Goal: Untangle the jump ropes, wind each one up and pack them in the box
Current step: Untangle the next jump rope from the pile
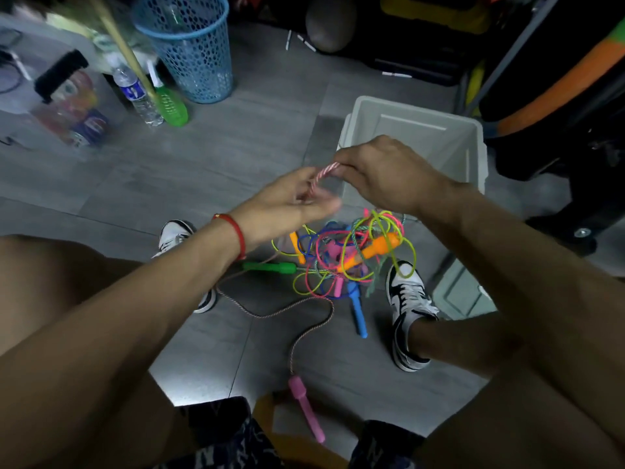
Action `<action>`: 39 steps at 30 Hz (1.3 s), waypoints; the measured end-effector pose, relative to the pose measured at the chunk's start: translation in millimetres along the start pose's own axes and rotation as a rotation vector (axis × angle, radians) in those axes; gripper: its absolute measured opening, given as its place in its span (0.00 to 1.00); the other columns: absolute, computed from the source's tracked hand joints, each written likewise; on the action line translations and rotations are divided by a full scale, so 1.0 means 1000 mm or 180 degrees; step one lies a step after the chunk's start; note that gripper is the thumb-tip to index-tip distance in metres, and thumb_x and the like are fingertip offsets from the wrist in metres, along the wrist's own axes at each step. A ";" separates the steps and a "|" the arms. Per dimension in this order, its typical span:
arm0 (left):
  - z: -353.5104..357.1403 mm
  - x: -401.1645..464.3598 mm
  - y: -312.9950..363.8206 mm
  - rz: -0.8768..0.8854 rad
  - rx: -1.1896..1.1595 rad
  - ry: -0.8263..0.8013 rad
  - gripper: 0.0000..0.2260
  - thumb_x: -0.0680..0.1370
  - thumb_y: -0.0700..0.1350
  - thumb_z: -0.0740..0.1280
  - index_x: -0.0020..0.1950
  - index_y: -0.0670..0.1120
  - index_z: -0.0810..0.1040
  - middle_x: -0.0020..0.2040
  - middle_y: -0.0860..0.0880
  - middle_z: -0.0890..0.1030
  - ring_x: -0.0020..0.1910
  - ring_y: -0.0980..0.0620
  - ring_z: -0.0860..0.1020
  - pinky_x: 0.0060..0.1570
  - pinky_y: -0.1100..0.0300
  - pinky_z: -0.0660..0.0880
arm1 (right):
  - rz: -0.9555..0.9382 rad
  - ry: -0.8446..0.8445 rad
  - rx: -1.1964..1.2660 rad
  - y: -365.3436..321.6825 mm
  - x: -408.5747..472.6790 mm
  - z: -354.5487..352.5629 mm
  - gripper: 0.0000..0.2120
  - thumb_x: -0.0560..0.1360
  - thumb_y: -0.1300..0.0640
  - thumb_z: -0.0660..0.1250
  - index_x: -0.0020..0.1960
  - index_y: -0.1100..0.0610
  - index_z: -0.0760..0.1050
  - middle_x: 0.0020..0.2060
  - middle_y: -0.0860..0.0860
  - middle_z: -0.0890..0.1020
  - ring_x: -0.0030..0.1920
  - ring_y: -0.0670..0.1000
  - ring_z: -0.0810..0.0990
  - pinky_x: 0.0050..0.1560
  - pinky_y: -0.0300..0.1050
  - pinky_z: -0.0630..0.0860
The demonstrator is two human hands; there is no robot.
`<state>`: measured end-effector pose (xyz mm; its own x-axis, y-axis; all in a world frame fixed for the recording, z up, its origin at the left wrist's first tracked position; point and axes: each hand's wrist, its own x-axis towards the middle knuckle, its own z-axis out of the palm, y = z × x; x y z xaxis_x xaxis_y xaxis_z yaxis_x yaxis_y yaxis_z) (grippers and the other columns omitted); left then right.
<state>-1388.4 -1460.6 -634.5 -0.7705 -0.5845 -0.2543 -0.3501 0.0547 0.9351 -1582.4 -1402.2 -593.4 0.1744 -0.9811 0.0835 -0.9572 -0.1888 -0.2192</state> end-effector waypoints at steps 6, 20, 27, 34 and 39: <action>-0.014 0.011 0.020 0.0711 0.0659 0.1094 0.13 0.82 0.52 0.59 0.40 0.52 0.77 0.22 0.54 0.75 0.31 0.41 0.80 0.32 0.60 0.74 | 0.0271 -0.0417 0.0323 0.032 -0.002 0.013 0.15 0.78 0.46 0.63 0.43 0.56 0.81 0.39 0.56 0.84 0.43 0.58 0.82 0.47 0.52 0.76; -0.069 0.006 0.004 -0.1461 0.1615 0.1206 0.10 0.75 0.41 0.63 0.47 0.39 0.83 0.39 0.37 0.84 0.30 0.39 0.80 0.41 0.52 0.81 | 0.1301 0.0710 0.0256 0.078 0.001 -0.021 0.12 0.74 0.48 0.73 0.40 0.56 0.86 0.33 0.54 0.85 0.38 0.52 0.83 0.39 0.40 0.65; -0.032 0.015 0.012 -0.1117 0.1552 0.0336 0.06 0.77 0.42 0.69 0.47 0.39 0.78 0.32 0.45 0.82 0.31 0.44 0.80 0.40 0.51 0.80 | 0.0866 0.0543 0.0233 0.066 0.001 -0.037 0.14 0.76 0.45 0.65 0.47 0.52 0.85 0.34 0.50 0.85 0.41 0.52 0.84 0.44 0.49 0.78; 0.001 0.018 0.041 -0.0521 0.0266 0.0151 0.22 0.76 0.36 0.70 0.68 0.46 0.70 0.51 0.42 0.83 0.42 0.49 0.79 0.39 0.66 0.74 | 0.0481 0.0160 -0.0164 0.041 0.006 -0.012 0.15 0.74 0.43 0.67 0.46 0.53 0.84 0.39 0.55 0.85 0.47 0.63 0.81 0.45 0.52 0.78; 0.009 0.030 0.042 -0.0016 0.1227 0.0648 0.13 0.82 0.53 0.63 0.42 0.47 0.78 0.35 0.43 0.84 0.29 0.55 0.78 0.34 0.59 0.72 | 0.0286 -0.0030 0.0284 0.023 0.003 -0.012 0.14 0.70 0.42 0.67 0.43 0.51 0.84 0.33 0.51 0.84 0.39 0.53 0.82 0.40 0.48 0.76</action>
<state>-1431.1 -1468.7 -604.6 -0.6611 -0.7311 -0.1688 -0.5567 0.3271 0.7636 -1606.8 -1408.5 -586.2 0.0913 -0.9945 0.0507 -0.9449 -0.1026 -0.3110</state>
